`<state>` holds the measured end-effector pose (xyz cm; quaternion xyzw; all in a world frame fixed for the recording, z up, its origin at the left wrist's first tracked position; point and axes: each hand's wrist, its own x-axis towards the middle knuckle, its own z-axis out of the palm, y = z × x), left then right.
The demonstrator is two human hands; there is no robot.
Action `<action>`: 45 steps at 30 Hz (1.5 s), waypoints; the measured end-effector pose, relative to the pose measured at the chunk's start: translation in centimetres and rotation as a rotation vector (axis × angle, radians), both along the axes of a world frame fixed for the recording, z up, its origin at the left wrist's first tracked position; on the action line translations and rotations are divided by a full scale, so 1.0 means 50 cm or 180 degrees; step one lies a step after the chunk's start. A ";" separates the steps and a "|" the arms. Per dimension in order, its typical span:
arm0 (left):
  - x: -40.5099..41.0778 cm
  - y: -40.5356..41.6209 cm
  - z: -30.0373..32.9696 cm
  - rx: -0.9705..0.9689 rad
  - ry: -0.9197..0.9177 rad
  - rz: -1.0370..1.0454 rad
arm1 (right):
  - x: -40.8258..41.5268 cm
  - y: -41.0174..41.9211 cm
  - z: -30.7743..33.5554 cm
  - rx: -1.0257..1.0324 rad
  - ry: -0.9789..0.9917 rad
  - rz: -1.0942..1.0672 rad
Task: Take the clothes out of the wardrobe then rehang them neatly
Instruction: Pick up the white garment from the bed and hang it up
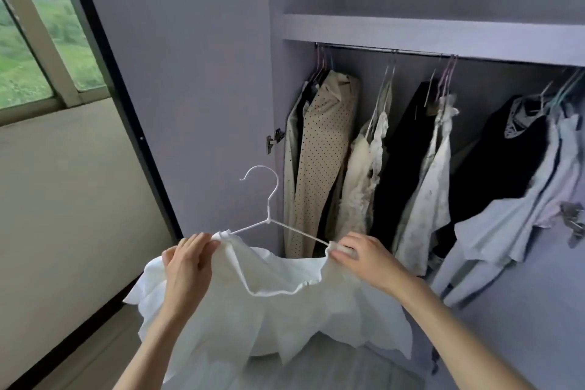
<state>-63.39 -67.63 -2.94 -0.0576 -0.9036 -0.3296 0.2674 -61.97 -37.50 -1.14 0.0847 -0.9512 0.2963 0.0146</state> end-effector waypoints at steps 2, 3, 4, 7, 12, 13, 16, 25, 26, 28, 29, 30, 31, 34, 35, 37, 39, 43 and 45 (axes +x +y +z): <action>-0.035 0.000 -0.014 -0.0063 -0.0053 -0.0152 | 0.013 -0.008 -0.001 0.0255 -0.0093 -0.0104; -0.051 0.006 -0.019 -0.0084 -0.0114 -0.0206 | 0.022 -0.010 -0.003 0.0374 -0.0083 -0.0165; -0.065 0.016 -0.021 -0.0110 -0.0168 -0.0253 | 0.030 -0.010 -0.004 0.0418 -0.0087 -0.0276; -0.110 0.053 -0.034 -0.0210 -0.0259 -0.0504 | 0.049 0.007 -0.011 0.0272 -0.0119 -0.0791; -0.146 0.107 -0.079 -0.0274 -0.1048 -0.1246 | 0.080 0.053 -0.055 0.0037 -0.0438 -0.1578; -0.148 0.115 -0.085 -0.0293 -0.1127 -0.1357 | 0.082 0.060 -0.065 -0.0061 -0.0488 -0.1718; -0.171 0.140 -0.092 -0.0411 -0.1222 -0.1506 | 0.074 0.069 -0.069 -0.0409 -0.0569 -0.1897; -0.306 0.227 -0.048 -0.0222 -0.1277 -0.1593 | -0.119 0.055 -0.016 -0.1811 -0.0514 -0.1671; -0.328 0.236 -0.039 -0.0223 -0.1226 -0.1562 | -0.148 0.057 -0.001 -0.1927 -0.0468 -0.1615; -0.372 0.250 -0.021 -0.0232 -0.1170 -0.1492 | -0.203 0.073 0.017 -0.2054 -0.0380 -0.1580; -0.395 0.258 -0.011 -0.0236 -0.1152 -0.1456 | -0.229 0.084 0.021 -0.2090 -0.0344 -0.1580; -0.419 0.266 -0.002 -0.0243 -0.1115 -0.1419 | -0.254 0.094 0.025 -0.2099 -0.0303 -0.1572; -0.442 0.274 0.005 -0.0257 -0.1080 -0.1389 | -0.280 0.103 0.029 -0.2118 -0.0283 -0.1590; -0.504 0.295 0.017 -0.0234 -0.1139 -0.1324 | -0.348 0.125 0.036 -0.2209 -0.0248 -0.1653; -0.522 0.303 0.018 -0.0216 -0.1183 -0.1310 | -0.367 0.131 0.036 -0.2184 -0.0207 -0.1648; -0.556 0.318 0.017 -0.0191 -0.1232 -0.1305 | -0.397 0.141 0.038 -0.2076 -0.0123 -0.1637; -0.588 0.332 0.013 -0.0230 -0.1221 -0.1349 | -0.417 0.151 0.035 -0.1956 -0.0118 -0.1689; -0.654 0.361 0.012 -0.0377 -0.1236 -0.1360 | -0.441 0.175 0.015 -0.1697 -0.0207 -0.1828; -0.686 0.376 0.017 -0.0500 -0.1191 -0.1333 | -0.452 0.183 0.001 -0.1647 -0.0213 -0.1968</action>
